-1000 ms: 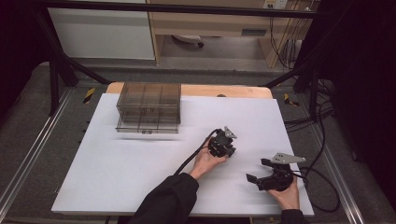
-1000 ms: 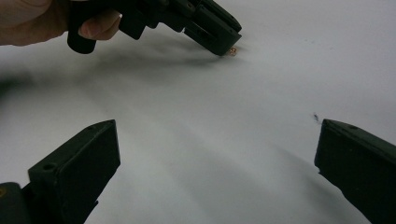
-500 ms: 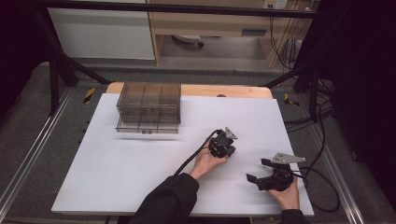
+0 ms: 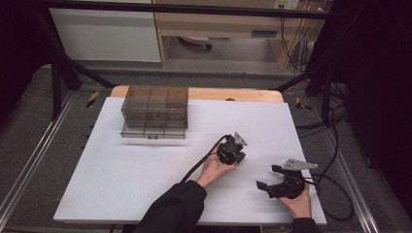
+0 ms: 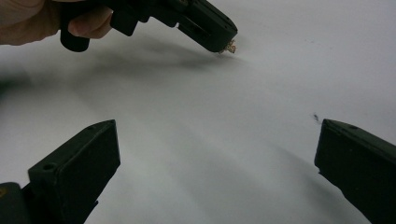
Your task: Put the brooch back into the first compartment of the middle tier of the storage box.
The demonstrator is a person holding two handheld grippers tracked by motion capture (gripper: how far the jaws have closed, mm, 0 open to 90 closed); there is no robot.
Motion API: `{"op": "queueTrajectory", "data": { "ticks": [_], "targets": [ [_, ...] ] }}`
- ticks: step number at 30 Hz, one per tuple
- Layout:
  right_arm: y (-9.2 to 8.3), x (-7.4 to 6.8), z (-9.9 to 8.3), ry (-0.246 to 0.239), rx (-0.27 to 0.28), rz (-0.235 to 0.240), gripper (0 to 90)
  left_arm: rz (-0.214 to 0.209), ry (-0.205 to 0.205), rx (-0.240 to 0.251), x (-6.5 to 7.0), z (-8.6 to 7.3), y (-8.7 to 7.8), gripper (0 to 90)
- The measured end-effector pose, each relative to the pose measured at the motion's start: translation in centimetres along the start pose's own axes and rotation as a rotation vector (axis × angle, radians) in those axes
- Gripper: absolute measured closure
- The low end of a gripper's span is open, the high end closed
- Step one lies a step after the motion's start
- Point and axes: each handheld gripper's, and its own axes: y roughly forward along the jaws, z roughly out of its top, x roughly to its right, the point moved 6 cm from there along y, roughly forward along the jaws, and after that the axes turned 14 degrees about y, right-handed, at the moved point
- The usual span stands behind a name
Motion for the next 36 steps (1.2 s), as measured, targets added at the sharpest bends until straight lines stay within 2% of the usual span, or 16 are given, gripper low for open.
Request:
{"op": "queueTrajectory", "data": {
  "ticks": [13,36],
  "targets": [
    [0.0,0.0,0.0,0.003,-0.001,-0.001,0.5,0.002,0.010,0.027,0.1,0.3,-2.1,88.7],
    [0.1,0.0,-0.1,0.007,-0.005,-0.004,0.5,0.017,-0.012,0.038,-0.3,-1.7,-5.6,88.7]
  ]
}}
